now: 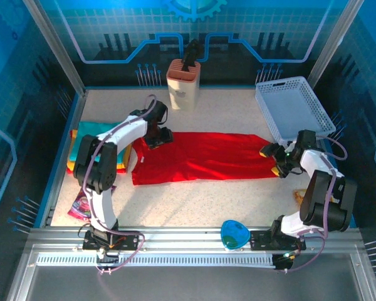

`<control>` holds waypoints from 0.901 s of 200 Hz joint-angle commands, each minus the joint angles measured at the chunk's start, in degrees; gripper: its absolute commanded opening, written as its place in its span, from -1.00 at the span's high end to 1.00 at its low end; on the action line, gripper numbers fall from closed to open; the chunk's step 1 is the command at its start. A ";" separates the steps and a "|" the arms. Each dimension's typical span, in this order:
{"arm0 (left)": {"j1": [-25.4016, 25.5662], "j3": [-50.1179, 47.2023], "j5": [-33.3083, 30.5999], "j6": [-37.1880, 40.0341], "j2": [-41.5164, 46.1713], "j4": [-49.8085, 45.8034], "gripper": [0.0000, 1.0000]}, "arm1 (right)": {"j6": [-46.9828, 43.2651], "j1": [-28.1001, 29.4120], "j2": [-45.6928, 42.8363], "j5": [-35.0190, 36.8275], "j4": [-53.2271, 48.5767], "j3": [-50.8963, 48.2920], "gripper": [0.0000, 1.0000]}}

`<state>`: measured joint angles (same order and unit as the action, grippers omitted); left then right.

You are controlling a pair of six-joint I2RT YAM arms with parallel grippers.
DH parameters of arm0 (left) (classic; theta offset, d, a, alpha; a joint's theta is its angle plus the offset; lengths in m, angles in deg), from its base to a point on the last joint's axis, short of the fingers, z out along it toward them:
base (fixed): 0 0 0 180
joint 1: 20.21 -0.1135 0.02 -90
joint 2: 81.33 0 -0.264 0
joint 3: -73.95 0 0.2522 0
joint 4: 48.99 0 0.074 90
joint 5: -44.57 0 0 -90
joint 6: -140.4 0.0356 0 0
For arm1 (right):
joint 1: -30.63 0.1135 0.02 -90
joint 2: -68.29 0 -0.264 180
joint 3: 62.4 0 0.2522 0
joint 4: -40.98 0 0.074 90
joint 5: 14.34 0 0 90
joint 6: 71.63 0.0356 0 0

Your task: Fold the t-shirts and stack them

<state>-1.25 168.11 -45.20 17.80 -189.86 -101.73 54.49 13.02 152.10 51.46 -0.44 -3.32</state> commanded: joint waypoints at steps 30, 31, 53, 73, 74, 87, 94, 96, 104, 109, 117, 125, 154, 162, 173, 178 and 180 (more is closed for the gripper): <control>5.48 -14.15 -2.43 -3.91 10.48 1.04 -0.12 | 2.38 3.52 3.28 5.31 1.41 2.77 -0.71; 5.56 -14.31 -2.38 -4.03 10.60 1.11 -0.12 | 2.42 3.53 3.42 5.31 1.39 2.85 -0.71; 6.65 -18.73 -2.76 -5.34 12.48 2.21 -0.11 | 2.79 3.89 4.81 5.57 1.78 3.27 -0.70; 7.21 -21.07 -3.22 -5.89 13.08 2.83 -0.11 | 3.29 4.21 5.59 5.66 2.51 3.54 -0.70; 7.22 -21.21 -3.26 -5.89 13.08 2.84 -0.11 | 3.32 4.23 5.62 5.62 2.56 3.54 -0.70; 7.49 -22.18 -3.49 -6.14 12.82 3.29 -0.10 | 3.76 4.50 6.20 6.04 2.92 4.04 -0.70; 7.61 -22.62 -3.61 -6.23 12.58 3.50 -0.10 | 4.00 4.69 6.57 6.11 3.09 4.49 -0.70; 7.65 -22.73 -3.69 -6.24 12.54 3.57 -0.10 | 4.03 4.75 6.66 6.10 3.13 4.64 -0.69; 7.72 -23.21 -3.82 -6.32 12.26 3.87 -0.09 | 4.29 4.80 7.05 6.23 3.17 4.71 -0.69; 7.83 -23.48 -3.91 -6.32 12.08 3.98 -0.09 | 4.47 4.84 7.33 6.15 3.22 4.75 -0.69; 7.93 -23.83 -4.12 -6.42 11.86 4.18 -0.09 | 4.81 4.91 7.72 6.17 3.39 6.69 -0.68; 8.02 -24.21 -4.38 -6.45 11.70 4.26 -0.08 | 5.16 5.11 8.06 6.10 3.59 7.41 -0.68; 8.17 -24.98 -5.19 -6.42 11.32 4.57 -0.07 | 5.96 5.79 9.71 6.51 3.57 10.23 -0.67; 8.16 -25.16 -5.39 -6.42 11.32 4.53 -0.07 | 6.22 5.81 10.39 6.39 3.81 11.01 -0.67; 8.15 -25.27 -5.51 -6.42 11.33 4.53 -0.07 | 6.46 5.88 11.53 6.32 4.25 12.19 -0.67; 8.17 -25.24 -5.51 -6.42 11.33 4.58 -0.07 | 6.51 5.89 12.07 6.50 4.44 12.73 -0.67; 8.19 -25.28 -5.51 -6.36 11.35 4.54 -0.07 | 6.57 5.89 12.32 6.66 4.56 12.96 -0.67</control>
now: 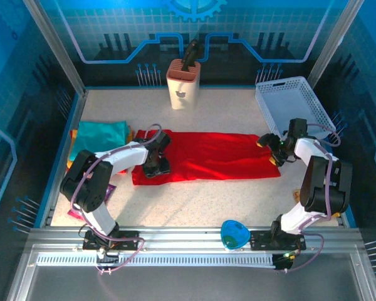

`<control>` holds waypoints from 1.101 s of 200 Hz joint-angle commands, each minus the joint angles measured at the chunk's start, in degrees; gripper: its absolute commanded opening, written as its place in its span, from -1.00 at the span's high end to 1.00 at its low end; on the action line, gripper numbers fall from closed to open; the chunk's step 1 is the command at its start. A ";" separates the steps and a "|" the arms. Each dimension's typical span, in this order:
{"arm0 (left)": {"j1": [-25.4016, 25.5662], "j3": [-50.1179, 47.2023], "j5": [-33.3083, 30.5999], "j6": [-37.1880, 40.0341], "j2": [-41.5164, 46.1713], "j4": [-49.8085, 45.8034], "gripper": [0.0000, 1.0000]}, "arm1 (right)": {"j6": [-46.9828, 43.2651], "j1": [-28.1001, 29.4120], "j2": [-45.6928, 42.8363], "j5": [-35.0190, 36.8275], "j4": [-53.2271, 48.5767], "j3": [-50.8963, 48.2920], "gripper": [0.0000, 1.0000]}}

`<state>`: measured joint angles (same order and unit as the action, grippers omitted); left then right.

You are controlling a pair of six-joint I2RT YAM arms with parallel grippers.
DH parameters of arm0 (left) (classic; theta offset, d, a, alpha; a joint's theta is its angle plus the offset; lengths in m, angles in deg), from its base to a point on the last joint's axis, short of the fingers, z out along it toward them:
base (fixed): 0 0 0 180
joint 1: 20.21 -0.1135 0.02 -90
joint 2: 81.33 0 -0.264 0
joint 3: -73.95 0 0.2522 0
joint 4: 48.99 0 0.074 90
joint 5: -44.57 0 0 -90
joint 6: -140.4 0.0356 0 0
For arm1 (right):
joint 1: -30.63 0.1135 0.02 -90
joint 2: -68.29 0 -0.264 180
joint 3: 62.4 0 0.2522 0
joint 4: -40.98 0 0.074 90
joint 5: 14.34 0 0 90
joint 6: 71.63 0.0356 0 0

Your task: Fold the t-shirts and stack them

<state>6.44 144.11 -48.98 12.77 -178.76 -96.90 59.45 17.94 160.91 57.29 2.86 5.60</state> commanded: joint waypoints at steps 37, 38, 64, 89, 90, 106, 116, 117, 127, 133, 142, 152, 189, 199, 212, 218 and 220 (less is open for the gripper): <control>0.59 -1.29 -2.32 -0.87 0.63 -1.36 -0.06 | 1.79 1.08 5.44 -0.81 1.87 6.53 -0.65; 0.59 -1.25 -2.42 -0.83 0.69 -1.40 -0.06 | 1.80 1.08 5.28 -0.84 1.95 6.51 -0.65; -0.06 -0.23 -3.98 0.54 2.83 -3.99 -0.06 | -0.92 2.00 0.92 -0.22 1.62 6.13 -0.65; -2.11 2.24 -5.73 2.72 5.66 -8.12 -0.06 | -8.73 5.32 -2.07 5.42 -5.81 9.95 -0.65; -2.16 2.32 -5.75 2.77 5.80 -8.26 -0.06 | -9.04 5.44 -2.08 5.52 -6.19 10.11 -0.65; -3.80 2.92 -5.45 3.94 7.69 -9.91 -0.06 | -12.24 8.16 -3.06 5.97 -9.22 11.03 -0.63; -4.34 2.97 -5.21 4.09 8.73 -10.60 -0.06 | -13.13 10.30 -3.85 6.24 -9.85 10.57 -0.63; -4.38 2.95 -5.13 4.12 8.78 -10.59 -0.06 | -13.17 10.48 -3.94 6.29 -9.84 10.51 -0.63; -4.52 2.42 -4.50 4.10 9.51 -10.29 -0.05 | -13.36 12.38 -4.56 6.49 -10.08 9.53 -0.63; -4.51 1.95 -3.62 4.05 9.79 -9.84 -0.05 | -12.90 12.99 -4.83 6.51 -10.25 8.70 -0.63; -4.59 1.30 -2.67 3.81 9.87 -9.46 -0.04 | -11.53 13.45 -5.23 5.69 -9.75 6.85 -0.63; -4.59 0.31 -2.09 3.47 9.78 -8.99 -0.03 | -9.79 13.43 -5.59 4.28 -8.67 4.08 -0.63; -4.82 -3.85 -1.07 2.68 9.96 -7.28 -0.01 | -9.00 12.99 -5.96 6.27 -8.95 -2.72 -0.63; -4.92 -4.66 -1.07 2.71 9.74 -6.92 0.00 | -9.00 12.34 -5.59 5.83 -8.38 -3.52 -0.63; -5.14 -5.71 -1.63 2.90 9.11 -6.66 0.02 | -8.70 10.55 -4.49 4.33 -7.66 -5.74 -0.61; -5.36 -6.22 -1.65 3.07 8.77 -6.45 0.02 | -8.52 9.49 -3.90 3.81 -7.44 -6.34 -0.59; -5.49 -6.39 -1.64 3.15 8.68 -6.37 0.02 | -8.48 9.08 -3.62 3.70 -7.28 -6.51 -0.58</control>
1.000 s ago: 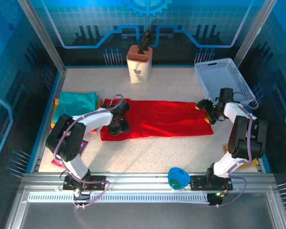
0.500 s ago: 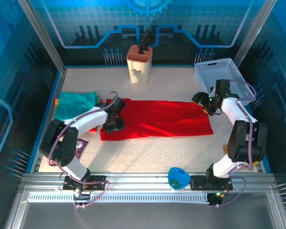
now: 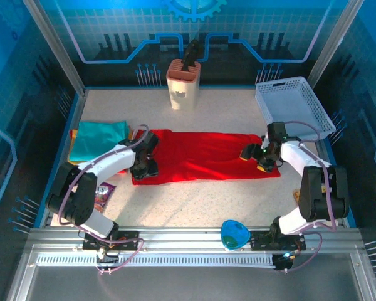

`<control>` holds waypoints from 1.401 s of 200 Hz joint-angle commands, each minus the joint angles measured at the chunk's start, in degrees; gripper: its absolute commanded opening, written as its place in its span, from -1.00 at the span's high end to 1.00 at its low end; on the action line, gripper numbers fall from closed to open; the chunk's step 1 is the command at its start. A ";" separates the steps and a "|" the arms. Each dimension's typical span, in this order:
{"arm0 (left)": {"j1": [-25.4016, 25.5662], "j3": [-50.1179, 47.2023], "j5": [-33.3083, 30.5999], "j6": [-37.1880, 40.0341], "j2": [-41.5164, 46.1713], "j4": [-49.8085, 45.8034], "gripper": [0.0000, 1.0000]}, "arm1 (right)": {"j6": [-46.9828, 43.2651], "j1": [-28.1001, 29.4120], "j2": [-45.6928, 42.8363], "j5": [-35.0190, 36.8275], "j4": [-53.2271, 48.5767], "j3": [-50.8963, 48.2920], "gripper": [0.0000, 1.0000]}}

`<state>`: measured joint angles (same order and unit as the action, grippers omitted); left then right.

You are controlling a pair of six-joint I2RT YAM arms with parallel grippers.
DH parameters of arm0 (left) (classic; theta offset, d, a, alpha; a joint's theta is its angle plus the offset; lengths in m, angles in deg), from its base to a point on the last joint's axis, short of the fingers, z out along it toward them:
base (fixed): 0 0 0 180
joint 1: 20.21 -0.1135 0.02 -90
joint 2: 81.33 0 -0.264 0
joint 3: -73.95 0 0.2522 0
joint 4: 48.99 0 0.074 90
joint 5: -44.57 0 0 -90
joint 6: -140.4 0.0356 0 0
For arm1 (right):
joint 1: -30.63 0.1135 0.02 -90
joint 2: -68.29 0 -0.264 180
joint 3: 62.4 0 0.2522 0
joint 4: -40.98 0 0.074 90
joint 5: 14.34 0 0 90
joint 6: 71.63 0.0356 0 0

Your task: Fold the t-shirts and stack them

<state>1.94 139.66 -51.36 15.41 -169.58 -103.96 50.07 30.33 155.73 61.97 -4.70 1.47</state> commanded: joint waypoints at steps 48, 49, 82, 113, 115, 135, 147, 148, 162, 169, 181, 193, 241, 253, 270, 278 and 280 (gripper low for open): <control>-4.32 -4.83 -0.03 3.35 -1.93 0.60 0.06 | 0.99 -10.00 4.67 0.50 0.17 -5.37 -0.47; -4.45 -4.83 -0.08 3.39 -1.93 0.47 0.06 | 0.99 -10.12 4.67 0.51 0.18 -5.41 -0.47; -6.79 -5.00 -1.68 4.64 -1.95 -1.31 0.08 | -0.51 -15.10 3.78 1.21 0.13 -7.45 -0.45; -8.11 -4.42 -1.79 4.84 -2.48 -1.83 0.09 | -0.47 -17.12 1.29 0.11 0.08 -8.80 -0.45; -8.09 -4.36 -1.73 4.77 -2.51 -1.91 0.09 | -0.54 -17.07 1.10 0.04 0.03 -8.80 -0.45; -8.09 -3.16 0.65 4.59 -1.58 -2.36 0.10 | -1.07 -15.83 -1.20 -2.34 -0.85 -8.37 -0.50; -8.00 -1.80 2.66 4.44 -0.20 -3.01 0.10 | -1.24 -13.85 -2.91 -2.11 -2.43 -7.03 -0.54; -8.00 -1.69 2.89 4.46 -0.05 -3.09 0.10 | -1.27 -13.68 -3.07 -2.03 -2.61 -6.90 -0.55; -7.92 0.59 4.95 4.18 1.95 -4.11 0.07 | -1.46 -10.81 -5.21 -0.03 -4.56 -4.62 -0.56; -7.84 1.74 5.89 4.04 2.82 -4.46 0.06 | -1.55 -9.07 -6.15 1.88 -5.28 -3.35 -0.57; -7.74 3.65 7.73 3.85 4.08 -4.38 0.03 | -2.10 -6.17 -6.92 4.37 -5.56 -1.28 -0.58; -7.56 5.12 8.71 3.74 4.27 -3.43 0.01 | -2.47 -3.87 -6.40 6.99 -5.52 1.65 -0.58; -6.08 12.09 8.58 4.07 -4.80 -1.34 0.01 | -4.70 2.38 4.34 14.63 -2.72 12.04 -0.51; -5.76 14.54 7.58 4.53 -8.46 -1.65 0.03 | -5.09 3.40 7.63 16.30 -2.41 13.98 -0.48; -5.56 18.26 6.44 5.20 -13.85 -2.32 0.05 | -5.15 4.55 11.51 17.46 -2.44 16.15 -0.47; -5.46 20.03 6.33 5.57 -15.96 -2.56 0.05 | -5.09 5.12 13.08 18.28 -2.56 16.78 -0.46; -5.41 20.46 6.30 5.61 -16.51 -2.58 0.06 | -5.03 5.24 13.45 18.49 -2.65 16.89 -0.45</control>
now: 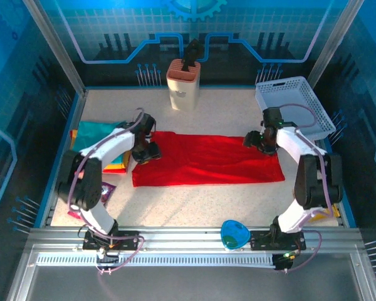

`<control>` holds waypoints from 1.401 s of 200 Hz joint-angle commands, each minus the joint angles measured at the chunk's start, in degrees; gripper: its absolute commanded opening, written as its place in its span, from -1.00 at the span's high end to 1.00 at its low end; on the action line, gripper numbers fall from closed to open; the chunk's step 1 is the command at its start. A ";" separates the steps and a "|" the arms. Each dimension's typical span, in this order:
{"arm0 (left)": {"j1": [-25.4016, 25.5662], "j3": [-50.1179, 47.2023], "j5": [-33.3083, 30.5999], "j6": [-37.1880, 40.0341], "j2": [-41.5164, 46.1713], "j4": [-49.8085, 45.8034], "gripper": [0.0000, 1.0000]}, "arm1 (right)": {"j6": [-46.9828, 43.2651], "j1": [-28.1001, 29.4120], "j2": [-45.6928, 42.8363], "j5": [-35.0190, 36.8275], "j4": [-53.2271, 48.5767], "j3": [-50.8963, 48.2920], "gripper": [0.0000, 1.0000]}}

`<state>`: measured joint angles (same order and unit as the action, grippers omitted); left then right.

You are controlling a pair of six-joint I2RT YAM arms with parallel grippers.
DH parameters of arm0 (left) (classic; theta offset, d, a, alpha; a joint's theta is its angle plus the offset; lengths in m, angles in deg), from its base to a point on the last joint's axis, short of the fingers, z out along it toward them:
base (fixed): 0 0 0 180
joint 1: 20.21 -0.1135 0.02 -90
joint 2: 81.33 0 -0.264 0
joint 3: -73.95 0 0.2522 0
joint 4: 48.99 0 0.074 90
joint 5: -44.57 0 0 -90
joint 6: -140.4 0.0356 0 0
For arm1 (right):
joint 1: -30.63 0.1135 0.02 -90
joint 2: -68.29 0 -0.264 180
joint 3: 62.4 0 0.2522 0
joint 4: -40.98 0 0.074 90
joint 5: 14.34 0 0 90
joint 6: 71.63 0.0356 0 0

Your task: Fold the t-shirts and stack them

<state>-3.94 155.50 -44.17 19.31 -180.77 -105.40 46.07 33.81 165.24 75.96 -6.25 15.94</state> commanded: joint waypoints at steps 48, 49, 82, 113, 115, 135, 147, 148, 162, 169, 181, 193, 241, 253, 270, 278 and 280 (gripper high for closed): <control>1.89 14.26 -0.31 2.89 -15.64 -3.34 0.07 | -1.09 4.89 9.27 7.48 -4.57 4.00 -0.45; 1.95 14.41 -0.30 2.93 -15.80 -3.46 0.07 | -1.08 4.99 9.33 7.50 -4.75 3.99 -0.45; 3.57 22.03 0.55 4.68 -22.13 -6.87 0.10 | -2.71 8.85 10.59 7.91 -9.03 3.99 -0.46; 4.75 29.33 2.17 5.31 -27.79 -9.39 0.12 | -3.05 13.64 8.76 11.02 -13.10 2.81 -0.48; 4.80 29.88 2.21 5.40 -28.21 -9.64 0.12 | -2.95 14.03 8.41 11.28 -13.11 2.54 -0.47; 5.81 34.78 3.07 5.57 -31.56 -11.18 0.13 | -2.22 16.81 5.91 8.25 -13.02 0.50 -0.47; 6.50 38.42 4.13 5.73 -33.83 -12.53 0.13 | -1.15 18.34 5.53 5.70 -12.96 -0.18 -0.46; 6.58 38.80 4.21 5.75 -34.04 -12.58 0.13 | -1.02 18.52 5.49 5.56 -12.90 -0.21 -0.46; 7.78 43.81 4.85 5.95 -36.90 -14.64 0.14 | 0.78 21.15 5.22 3.97 -12.23 -0.58 -0.46; 8.41 46.63 5.06 6.08 -38.24 -15.81 0.14 | 1.80 22.49 5.11 2.69 -11.53 -0.76 -0.46; 9.74 51.36 5.37 6.37 -40.57 -17.33 0.14 | 3.96 24.84 5.05 0.09 -9.86 -1.24 -0.46; 10.58 56.54 6.01 6.31 -43.11 -18.90 0.14 | 6.50 27.23 4.95 -1.99 -8.33 -1.53 -0.46; 12.19 75.96 12.06 5.93 -53.31 -22.73 0.14 | 19.96 35.55 4.92 -9.88 2.93 -4.09 -0.46; 12.35 77.18 13.45 5.78 -54.01 -22.06 0.14 | 23.38 37.75 4.89 -9.70 5.34 -4.39 -0.46; 12.45 76.97 15.14 5.69 -54.10 -20.10 0.13 | 27.25 40.64 5.55 -9.81 8.55 -4.29 -0.47; 12.42 77.00 15.73 5.74 -54.11 -19.49 0.13 | 28.35 41.86 6.37 -10.04 9.53 -3.68 -0.47; 12.46 76.97 15.93 5.77 -54.11 -19.29 0.13 | 28.54 42.03 6.67 -10.05 9.62 -3.45 -0.47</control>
<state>8.15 230.84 -33.00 24.03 -233.18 -124.03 66.40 72.19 170.07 69.53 -2.89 12.95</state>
